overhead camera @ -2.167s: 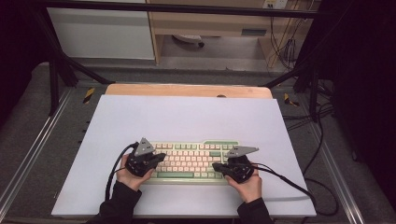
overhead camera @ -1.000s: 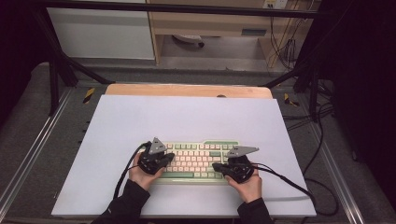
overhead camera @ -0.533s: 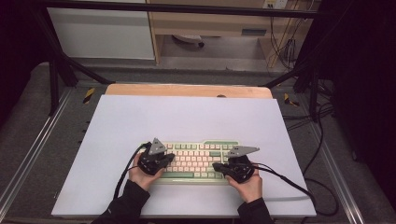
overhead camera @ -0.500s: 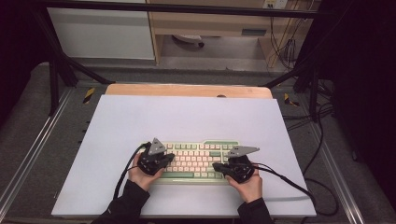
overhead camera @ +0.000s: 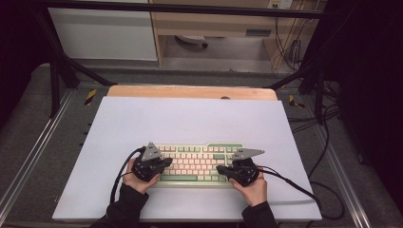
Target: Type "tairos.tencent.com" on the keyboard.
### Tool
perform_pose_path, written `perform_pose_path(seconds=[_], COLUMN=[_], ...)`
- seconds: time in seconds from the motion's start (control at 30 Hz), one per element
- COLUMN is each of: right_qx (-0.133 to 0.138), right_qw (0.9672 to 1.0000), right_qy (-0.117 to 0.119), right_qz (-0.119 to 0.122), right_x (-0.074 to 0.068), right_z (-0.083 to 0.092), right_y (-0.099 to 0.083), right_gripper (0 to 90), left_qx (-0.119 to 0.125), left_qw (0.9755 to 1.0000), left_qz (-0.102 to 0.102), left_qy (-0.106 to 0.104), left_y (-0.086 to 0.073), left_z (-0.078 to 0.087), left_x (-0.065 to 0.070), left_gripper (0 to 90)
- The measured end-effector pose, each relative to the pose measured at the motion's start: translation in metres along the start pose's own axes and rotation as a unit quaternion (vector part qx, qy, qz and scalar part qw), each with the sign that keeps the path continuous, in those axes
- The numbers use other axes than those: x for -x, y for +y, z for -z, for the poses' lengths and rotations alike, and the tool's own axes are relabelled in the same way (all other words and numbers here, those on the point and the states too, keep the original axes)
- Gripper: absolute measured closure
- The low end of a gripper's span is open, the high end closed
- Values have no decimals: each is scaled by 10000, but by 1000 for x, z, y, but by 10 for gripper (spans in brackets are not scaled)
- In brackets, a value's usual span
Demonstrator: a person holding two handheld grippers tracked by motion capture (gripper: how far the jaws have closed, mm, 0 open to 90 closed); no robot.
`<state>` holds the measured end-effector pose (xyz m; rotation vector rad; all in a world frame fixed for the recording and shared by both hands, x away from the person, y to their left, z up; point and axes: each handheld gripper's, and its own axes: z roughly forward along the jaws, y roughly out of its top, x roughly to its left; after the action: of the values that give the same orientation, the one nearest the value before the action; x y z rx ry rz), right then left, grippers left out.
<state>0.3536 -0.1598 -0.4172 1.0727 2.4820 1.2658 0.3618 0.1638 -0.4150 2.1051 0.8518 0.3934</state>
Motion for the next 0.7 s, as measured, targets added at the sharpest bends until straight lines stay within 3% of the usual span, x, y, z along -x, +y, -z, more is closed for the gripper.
perform_pose_path(seconds=[0.7], right_qx=[36], right_qw=[10000], right_qy=[26], right_qz=[-36], right_x=[-3], right_z=[-2], right_y=[2], right_gripper=[900], left_qx=[47], left_qw=[9996], left_qz=[217], left_qy=[152], left_y=[-31], left_z=[34], left_x=[-19], left_gripper=[900])
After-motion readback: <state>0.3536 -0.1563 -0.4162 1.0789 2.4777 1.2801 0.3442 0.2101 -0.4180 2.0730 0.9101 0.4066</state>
